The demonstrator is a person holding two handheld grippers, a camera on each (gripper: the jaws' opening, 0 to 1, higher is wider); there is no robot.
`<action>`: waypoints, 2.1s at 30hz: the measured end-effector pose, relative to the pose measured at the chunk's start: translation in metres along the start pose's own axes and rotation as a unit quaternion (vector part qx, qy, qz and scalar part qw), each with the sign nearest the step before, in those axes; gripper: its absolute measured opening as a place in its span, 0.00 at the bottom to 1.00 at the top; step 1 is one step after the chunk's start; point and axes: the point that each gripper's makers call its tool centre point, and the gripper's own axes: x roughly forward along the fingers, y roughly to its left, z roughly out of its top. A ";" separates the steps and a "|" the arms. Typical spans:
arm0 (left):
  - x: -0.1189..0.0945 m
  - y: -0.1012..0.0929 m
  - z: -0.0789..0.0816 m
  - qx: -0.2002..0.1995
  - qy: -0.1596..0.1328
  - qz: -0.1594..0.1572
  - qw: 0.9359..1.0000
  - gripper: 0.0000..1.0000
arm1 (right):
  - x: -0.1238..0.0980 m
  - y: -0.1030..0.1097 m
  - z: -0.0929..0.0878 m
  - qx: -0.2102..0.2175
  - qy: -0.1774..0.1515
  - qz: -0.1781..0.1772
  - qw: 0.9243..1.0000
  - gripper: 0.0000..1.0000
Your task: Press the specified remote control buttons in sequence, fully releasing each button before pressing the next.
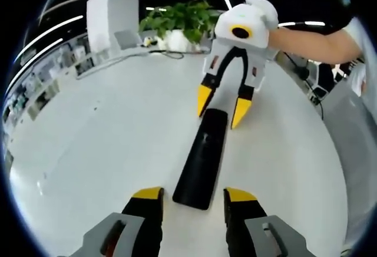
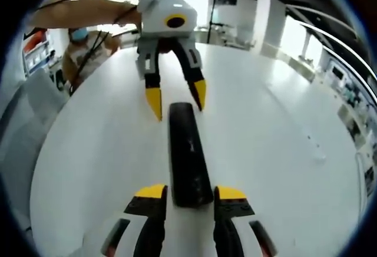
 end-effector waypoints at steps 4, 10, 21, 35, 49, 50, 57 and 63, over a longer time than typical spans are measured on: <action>0.000 0.001 0.002 -0.007 -0.009 0.004 1.000 0.41 | 0.000 0.002 0.003 0.007 -0.011 -0.002 1.000 0.34; -0.003 0.001 0.012 -0.022 -0.043 0.018 0.999 0.47 | -0.004 0.000 0.005 0.018 -0.024 -0.015 0.999 0.39; -0.010 0.000 0.027 -0.064 -0.115 0.071 0.989 0.57 | -0.022 -0.014 0.016 0.055 -0.090 -0.083 0.991 0.40; -0.030 0.010 0.031 -0.080 -0.164 0.206 0.961 0.57 | -0.037 -0.018 0.012 0.090 -0.117 -0.161 0.976 0.38; -0.050 0.005 0.028 -0.132 -0.204 0.280 0.928 0.86 | -0.054 -0.008 -0.001 0.174 -0.146 -0.210 0.951 0.54; -0.051 0.006 0.025 -0.138 -0.204 0.288 0.926 0.89 | -0.055 -0.007 -0.002 0.176 -0.145 -0.214 0.950 0.56; -0.063 0.006 0.016 -0.185 -0.220 0.317 0.904 0.92 | -0.065 -0.002 -0.008 0.201 -0.153 -0.266 0.930 0.61; -0.071 -0.006 0.015 -0.202 -0.226 0.332 0.893 0.91 | -0.070 0.009 -0.007 0.225 -0.164 -0.273 0.921 0.60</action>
